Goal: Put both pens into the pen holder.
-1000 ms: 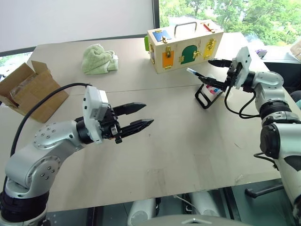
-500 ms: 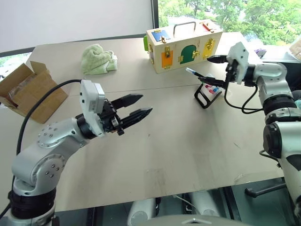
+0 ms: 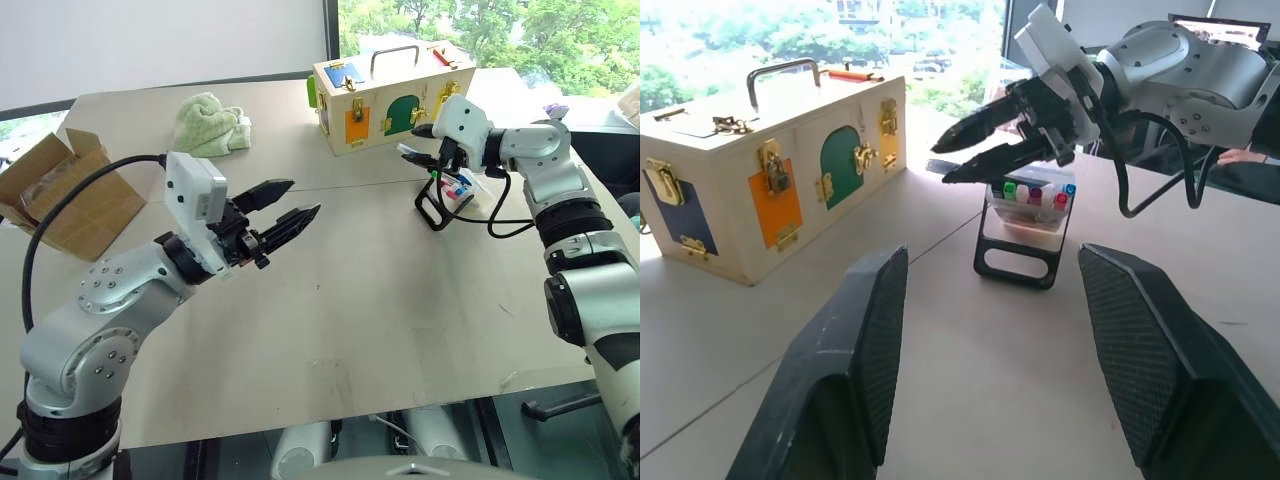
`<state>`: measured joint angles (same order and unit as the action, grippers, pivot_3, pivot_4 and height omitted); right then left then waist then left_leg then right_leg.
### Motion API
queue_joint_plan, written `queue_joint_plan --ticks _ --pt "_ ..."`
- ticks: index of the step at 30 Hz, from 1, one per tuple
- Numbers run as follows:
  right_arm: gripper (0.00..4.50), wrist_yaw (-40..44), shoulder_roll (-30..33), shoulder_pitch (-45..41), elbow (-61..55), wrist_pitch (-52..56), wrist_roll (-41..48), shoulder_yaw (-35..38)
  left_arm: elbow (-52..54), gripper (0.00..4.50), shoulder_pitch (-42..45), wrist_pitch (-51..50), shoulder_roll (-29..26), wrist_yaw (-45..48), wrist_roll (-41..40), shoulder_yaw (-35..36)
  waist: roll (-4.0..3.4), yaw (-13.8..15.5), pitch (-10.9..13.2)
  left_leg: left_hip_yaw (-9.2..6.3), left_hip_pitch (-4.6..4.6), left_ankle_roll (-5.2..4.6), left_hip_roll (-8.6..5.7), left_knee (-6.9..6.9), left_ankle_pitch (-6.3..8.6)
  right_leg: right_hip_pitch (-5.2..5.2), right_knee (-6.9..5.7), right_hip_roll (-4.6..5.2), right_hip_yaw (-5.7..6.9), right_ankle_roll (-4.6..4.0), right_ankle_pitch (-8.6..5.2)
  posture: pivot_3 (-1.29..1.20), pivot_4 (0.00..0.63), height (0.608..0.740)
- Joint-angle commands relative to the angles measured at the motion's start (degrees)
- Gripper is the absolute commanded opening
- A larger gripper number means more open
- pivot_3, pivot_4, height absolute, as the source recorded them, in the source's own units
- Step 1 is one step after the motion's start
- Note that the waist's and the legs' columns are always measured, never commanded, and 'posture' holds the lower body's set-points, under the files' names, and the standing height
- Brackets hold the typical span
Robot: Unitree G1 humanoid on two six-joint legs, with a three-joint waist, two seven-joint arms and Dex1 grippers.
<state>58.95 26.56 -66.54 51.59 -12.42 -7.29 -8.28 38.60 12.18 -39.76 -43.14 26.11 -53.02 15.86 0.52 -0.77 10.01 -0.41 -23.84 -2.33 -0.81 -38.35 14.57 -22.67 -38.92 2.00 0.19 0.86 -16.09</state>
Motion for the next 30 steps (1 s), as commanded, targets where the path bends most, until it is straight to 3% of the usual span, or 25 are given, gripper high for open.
queue_joint_plan --ticks 1,8,14,17,18,21,26,30 --pt "0.05 -0.17 1.01 -0.3 -2.77 1.16 0.51 0.29 0.25 2.79 -0.21 0.25 -1.95 1.18 -0.02 3.35 0.0 0.0 0.0 0.01 0.0 0.0 0.0 0.0 0.0 0.0 0.0 0.0 0.0 0.0 0.0 0.0 0.15 0.74" --pt "0.05 5.54 2.69 1.85 -10.16 5.51 7.87 3.81 0.0 2.79 -1.18 0.7 -2.31 1.83 -0.37 4.88 0.0 0.08 0.0 0.0 0.01 0.0 0.0 0.0 0.0 0.0 0.01 -0.01 0.0 0.0 0.0 0.0 0.15 0.74" --pt "0.05 13.49 6.24 8.91 -21.98 12.51 16.12 5.82 -0.59 2.79 0.35 0.68 -1.26 1.9 -1.39 3.75 0.0 0.24 0.0 -0.02 -0.01 -0.01 0.0 0.0 0.01 0.02 0.04 0.02 0.01 0.0 0.0 0.0 0.15 0.74" --pt "0.05 13.77 6.71 10.35 -21.79 10.41 17.92 7.33 -1.19 2.79 1.45 0.65 -0.72 2.19 -1.36 2.67 0.01 -0.01 0.0 -0.01 0.02 -0.01 0.0 0.0 0.01 0.02 -0.01 0.01 0.0 0.0 0.0 0.0 0.15 0.74" --pt "0.91 13.95 6.83 10.59 -21.38 9.94 18.42 7.71 -1.46 2.79 1.85 0.69 -0.61 2.37 -1.12 2.23 0.0 -0.04 0.0 -0.01 0.04 -0.01 0.01 0.0 0.01 0.02 -0.02 0.0 0.0 0.0 0.0 0.0 0.15 0.74" --pt "2.06 13.1 7.2 11.17 -20.41 7.36 18.23 8.18 -2.26 2.79 3.01 0.66 -0.38 2.72 -0.7 1.4 0.0 -0.04 0.0 0.01 0.04 -0.01 0.01 0.0 0.0 0.01 -0.04 -0.01 -0.01 0.0 0.0 0.0 0.15 0.74" --pt "4.42 11.74 7.34 10.45 -22.0 7.86 20.3 10.05 -3.05 2.79 3.85 0.2 -0.24 2.45 -0.39 1.0 0.01 0.06 0.0 0.01 0.02 -0.01 0.01 -0.01 0.0 0.01 -0.01 -0.01 -0.01 0.0 0.0 0.0 0.15 0.74" --pt "4.42 13.28 7.83 12.19 -28.49 13.17 25.38 11.59 -3.47 2.79 2.65 -0.71 -1.05 2.94 0.37 0.8 0.01 0.05 0.01 0.0 0.01 -0.01 0.01 0.0 0.0 0.01 -0.01 0.0 -0.01 0.0 0.0 0.0 0.15 0.74"
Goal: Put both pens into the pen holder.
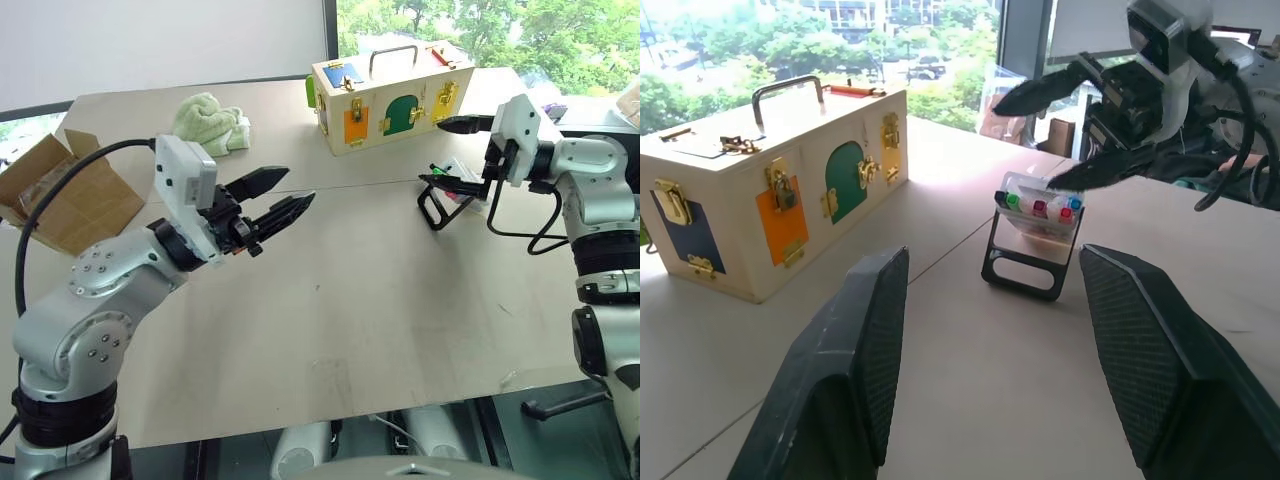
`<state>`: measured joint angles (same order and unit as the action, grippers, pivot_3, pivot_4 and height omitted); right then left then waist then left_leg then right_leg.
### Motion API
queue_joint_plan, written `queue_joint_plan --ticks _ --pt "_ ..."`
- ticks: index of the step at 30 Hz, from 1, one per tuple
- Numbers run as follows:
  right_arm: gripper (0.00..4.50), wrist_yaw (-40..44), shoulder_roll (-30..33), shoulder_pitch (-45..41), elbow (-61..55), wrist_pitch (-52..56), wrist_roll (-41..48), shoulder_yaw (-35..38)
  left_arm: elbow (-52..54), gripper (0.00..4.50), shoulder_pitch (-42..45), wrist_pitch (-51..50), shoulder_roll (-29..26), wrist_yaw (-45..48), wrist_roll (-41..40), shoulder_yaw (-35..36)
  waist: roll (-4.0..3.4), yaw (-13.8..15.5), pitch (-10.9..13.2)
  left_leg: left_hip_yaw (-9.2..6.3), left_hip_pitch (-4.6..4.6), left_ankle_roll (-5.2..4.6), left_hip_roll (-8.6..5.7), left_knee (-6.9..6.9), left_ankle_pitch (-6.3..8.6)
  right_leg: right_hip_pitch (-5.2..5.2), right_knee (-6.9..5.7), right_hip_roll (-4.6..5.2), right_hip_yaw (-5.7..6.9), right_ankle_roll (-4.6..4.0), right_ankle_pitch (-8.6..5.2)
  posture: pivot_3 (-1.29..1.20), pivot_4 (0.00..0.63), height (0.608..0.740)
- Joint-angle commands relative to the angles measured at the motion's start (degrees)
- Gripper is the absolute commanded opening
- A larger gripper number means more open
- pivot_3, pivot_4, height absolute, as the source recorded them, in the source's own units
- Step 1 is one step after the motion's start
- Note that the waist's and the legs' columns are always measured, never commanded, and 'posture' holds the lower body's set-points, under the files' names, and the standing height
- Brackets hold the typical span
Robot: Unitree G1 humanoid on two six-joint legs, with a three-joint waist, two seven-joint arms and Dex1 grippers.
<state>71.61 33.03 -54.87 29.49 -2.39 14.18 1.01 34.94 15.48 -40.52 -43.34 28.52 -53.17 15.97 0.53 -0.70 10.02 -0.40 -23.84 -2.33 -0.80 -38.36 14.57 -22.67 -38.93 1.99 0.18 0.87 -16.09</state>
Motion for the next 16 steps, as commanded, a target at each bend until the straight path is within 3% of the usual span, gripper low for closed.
queue_joint_plan --ticks 1,7,12,16 --pt "4.42 0.76 1.92 2.3 -9.42 6.05 5.2 2.29 0.03 2.79 -1.84 0.33 -0.98 0.82 1.5 0.93 0.0 -0.04 0.0 -0.01 0.0 0.0 0.01 0.0 0.0 0.0 0.0 0.0 0.0 0.0 0.0 0.0 0.15 0.74" --pt "4.42 -1.51 3.4 21.07 -28.4 19.05 13.54 3.84 3.01 2.79 -11.83 3.52 -0.19 2.53 5.6 2.98 0.06 0.48 -0.05 -0.03 -0.03 -0.04 0.01 0.04 0.02 0.04 0.1 0.07 0.01 0.0 0.0 0.0 0.15 0.74" --pt "4.42 -4.45 3.95 39.76 -38.56 19.48 14.58 5.74 7.0 2.79 -23.45 6.52 2.41 3.64 7.51 6.06 0.05 0.72 -0.1 -0.04 0.01 -0.07 0.01 0.09 0.05 0.03 0.08 0.12 0.01 -0.01 -0.01 0.0 0.15 0.74" --pt "4.42 -5.12 4.55 50.64 -39.03 13.82 11.06 5.65 6.78 2.79 -32.9 11.77 3.86 7.94 12.76 4.56 0.02 0.67 -0.11 -0.03 0.17 -0.17 0.01 0.08 0.11 0.17 0.03 0.11 0.01 -0.02 -0.02 0.0 0.15 0.74"
